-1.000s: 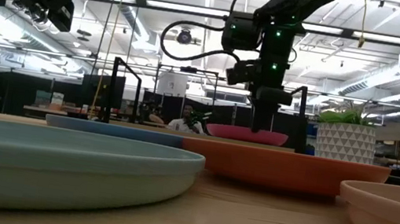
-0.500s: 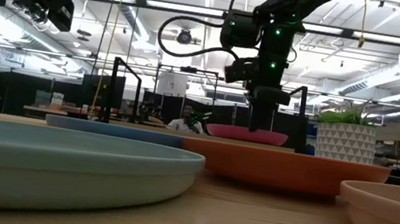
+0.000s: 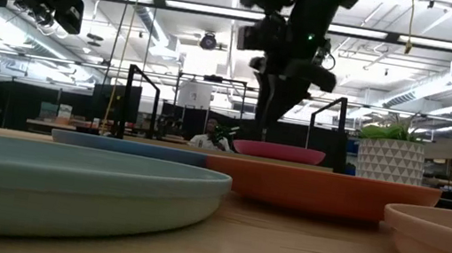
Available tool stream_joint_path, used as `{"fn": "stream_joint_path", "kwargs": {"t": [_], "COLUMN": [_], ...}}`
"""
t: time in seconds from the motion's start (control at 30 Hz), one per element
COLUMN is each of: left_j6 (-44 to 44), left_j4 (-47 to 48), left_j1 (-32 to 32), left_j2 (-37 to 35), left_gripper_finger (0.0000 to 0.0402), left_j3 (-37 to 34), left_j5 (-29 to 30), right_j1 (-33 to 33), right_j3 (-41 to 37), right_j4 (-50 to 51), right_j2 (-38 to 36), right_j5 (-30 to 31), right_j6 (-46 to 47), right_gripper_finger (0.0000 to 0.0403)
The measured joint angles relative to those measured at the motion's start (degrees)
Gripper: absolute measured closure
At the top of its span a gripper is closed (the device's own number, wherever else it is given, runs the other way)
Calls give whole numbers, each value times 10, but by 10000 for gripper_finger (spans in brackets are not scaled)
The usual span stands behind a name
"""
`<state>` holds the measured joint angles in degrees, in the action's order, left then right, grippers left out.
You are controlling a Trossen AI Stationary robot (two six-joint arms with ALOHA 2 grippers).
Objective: Place and stack plates onto a shelf
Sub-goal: Stack the blue plate on top of the pink plate on the shelf
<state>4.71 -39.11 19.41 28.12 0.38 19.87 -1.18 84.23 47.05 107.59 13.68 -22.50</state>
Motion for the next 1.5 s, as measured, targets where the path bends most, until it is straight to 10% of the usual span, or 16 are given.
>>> {"fn": "stream_joint_path", "kwargs": {"t": [0.6, 0.93, 1.5], "left_j6": [0, 0, -9], "left_j4": [-17, -14, -13], "left_j1": [0, 0, 0], "left_j2": [0, 0, 0], "left_gripper_finger": [347, 347, 347], "left_j3": [0, 0, 0], "left_j5": [0, 0, 0], "right_j1": [149, 159, 150], "right_j3": [70, 229, 223], "right_j4": [-76, -1, -10], "right_j2": [110, 225, 246], "right_j5": [-6, 13, -13], "right_j6": [84, 75, 63], "right_gripper_finger": [278, 281, 313]}}
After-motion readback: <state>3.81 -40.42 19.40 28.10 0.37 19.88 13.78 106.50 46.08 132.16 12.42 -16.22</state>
